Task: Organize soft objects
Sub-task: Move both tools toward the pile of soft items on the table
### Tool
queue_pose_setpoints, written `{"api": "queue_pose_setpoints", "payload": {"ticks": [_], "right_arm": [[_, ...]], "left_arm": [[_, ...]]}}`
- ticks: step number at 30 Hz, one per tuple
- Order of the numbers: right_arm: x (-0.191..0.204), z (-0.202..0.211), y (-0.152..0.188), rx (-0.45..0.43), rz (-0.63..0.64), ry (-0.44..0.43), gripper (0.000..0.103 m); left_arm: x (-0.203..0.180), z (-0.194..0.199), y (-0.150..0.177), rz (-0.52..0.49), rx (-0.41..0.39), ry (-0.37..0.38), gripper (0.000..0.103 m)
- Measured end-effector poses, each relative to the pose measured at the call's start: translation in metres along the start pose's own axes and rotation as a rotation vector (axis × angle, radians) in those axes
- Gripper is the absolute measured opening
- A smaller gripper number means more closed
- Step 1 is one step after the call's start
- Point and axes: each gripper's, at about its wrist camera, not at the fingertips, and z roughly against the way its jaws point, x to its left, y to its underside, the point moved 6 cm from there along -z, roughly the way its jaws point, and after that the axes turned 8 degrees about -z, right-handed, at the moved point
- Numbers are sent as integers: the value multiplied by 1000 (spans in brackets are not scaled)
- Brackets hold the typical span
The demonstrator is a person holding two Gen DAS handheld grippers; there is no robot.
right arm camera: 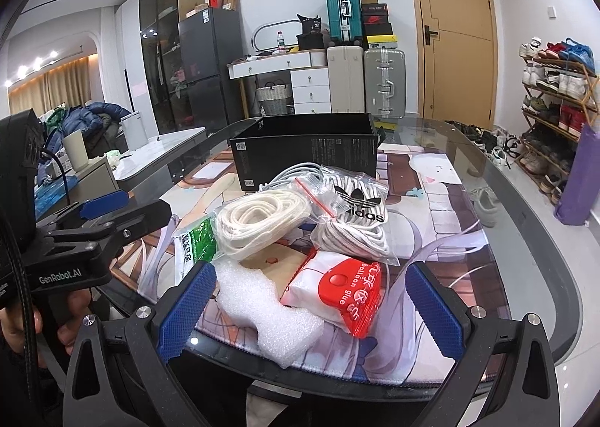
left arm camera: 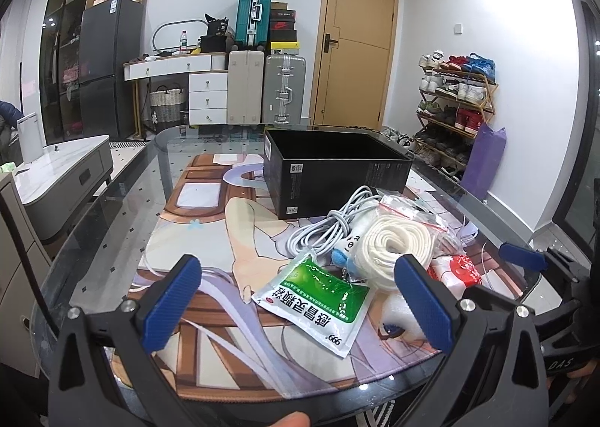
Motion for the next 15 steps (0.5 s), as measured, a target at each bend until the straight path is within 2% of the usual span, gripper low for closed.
{"api": "queue_pose_setpoints", "payload": {"ticks": [4,12,15], "right_arm": [[3,-1,2,3,1,7,103],[4,-3,9,17,-32,45,103],[6,-3,13,22,-29,45,103]], "left_arm": [[0,2,-1,-8,0,-6,103],[4,2,1,-3,13,33,103],[9,0,2,-9,17,12,103]]}}
